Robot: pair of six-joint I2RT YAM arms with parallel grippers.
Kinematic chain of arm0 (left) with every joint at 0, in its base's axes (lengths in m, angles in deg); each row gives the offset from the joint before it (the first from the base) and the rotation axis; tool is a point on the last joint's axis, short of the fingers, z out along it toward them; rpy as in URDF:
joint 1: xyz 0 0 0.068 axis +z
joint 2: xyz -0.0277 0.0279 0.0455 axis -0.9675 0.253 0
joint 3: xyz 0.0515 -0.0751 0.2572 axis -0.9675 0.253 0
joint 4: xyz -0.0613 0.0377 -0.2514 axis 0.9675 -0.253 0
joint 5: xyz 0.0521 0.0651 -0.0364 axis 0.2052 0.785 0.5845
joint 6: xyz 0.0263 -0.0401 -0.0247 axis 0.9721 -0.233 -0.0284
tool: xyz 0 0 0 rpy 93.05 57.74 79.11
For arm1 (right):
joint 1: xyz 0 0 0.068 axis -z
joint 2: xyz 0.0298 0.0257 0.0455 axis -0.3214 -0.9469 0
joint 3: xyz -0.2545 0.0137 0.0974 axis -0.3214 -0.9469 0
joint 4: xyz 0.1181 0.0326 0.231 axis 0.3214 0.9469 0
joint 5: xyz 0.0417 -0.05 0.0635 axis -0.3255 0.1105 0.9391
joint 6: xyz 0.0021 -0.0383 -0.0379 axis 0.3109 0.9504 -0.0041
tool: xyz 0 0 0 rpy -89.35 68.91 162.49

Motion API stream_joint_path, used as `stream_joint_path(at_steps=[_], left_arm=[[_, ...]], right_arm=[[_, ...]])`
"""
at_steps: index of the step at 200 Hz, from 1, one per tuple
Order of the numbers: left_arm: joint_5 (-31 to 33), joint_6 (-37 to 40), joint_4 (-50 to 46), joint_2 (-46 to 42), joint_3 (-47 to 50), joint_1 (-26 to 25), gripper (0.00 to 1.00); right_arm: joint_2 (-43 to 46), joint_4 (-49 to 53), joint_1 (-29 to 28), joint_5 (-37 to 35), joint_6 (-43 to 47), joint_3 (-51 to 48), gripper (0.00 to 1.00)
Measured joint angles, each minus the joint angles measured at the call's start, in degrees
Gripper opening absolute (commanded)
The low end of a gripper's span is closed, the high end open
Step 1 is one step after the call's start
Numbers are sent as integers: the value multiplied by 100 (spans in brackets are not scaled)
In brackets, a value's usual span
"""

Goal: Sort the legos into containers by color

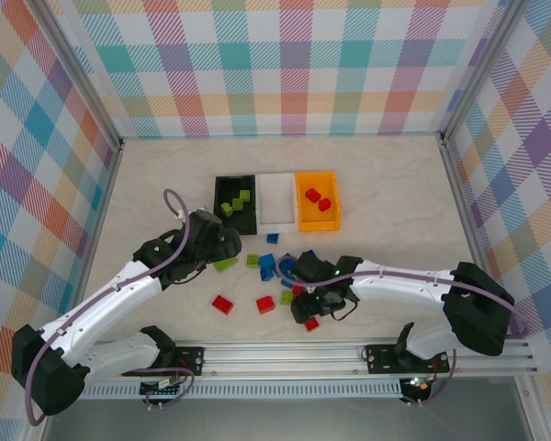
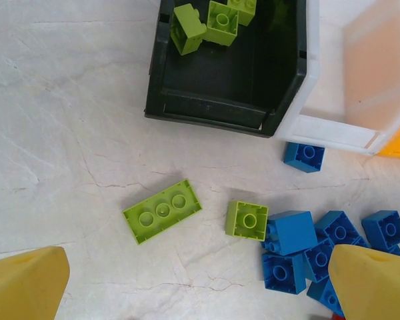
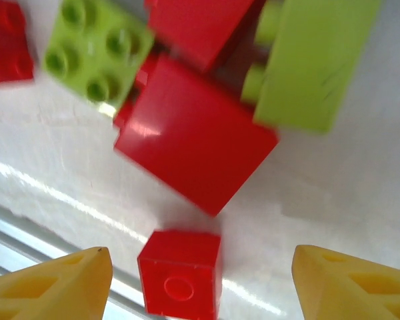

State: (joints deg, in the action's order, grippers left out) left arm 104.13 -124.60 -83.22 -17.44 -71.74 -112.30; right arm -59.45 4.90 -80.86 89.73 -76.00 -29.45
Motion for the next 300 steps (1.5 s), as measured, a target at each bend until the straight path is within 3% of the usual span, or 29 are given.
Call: stream_joint_path(at_steps=[55,81,124,159,179,212,251,300], left_arm=[[111,-2,-59,87,0,0,100],[151,-2,-61,103,0,0,100],[151,-2,-63,107,0,0,100],[153,0,-87,105,-2,0,100],[195,0,-175,61,-4,0,100],[249,-22,-321,-105,-7,0,100],[256,-192,-546,-271,-4,0,100],[240,-540,-855,-511,192,2,100]], right_arm=[[-638,247,-737,-503,-435,87,53],[-673,306,-772,-645,-525,101,51],[-658,328,-774,-732,-542,109,32],[-149,474,-675,-953,-474,240,31],[444,621,-127,-1062,-229,664,30],[651,304,1624,-1108,269,1718,30],[-957,-203,2791,-1027,588,2887,30],[-3165,-238,3410,-938,723,4551,39]])
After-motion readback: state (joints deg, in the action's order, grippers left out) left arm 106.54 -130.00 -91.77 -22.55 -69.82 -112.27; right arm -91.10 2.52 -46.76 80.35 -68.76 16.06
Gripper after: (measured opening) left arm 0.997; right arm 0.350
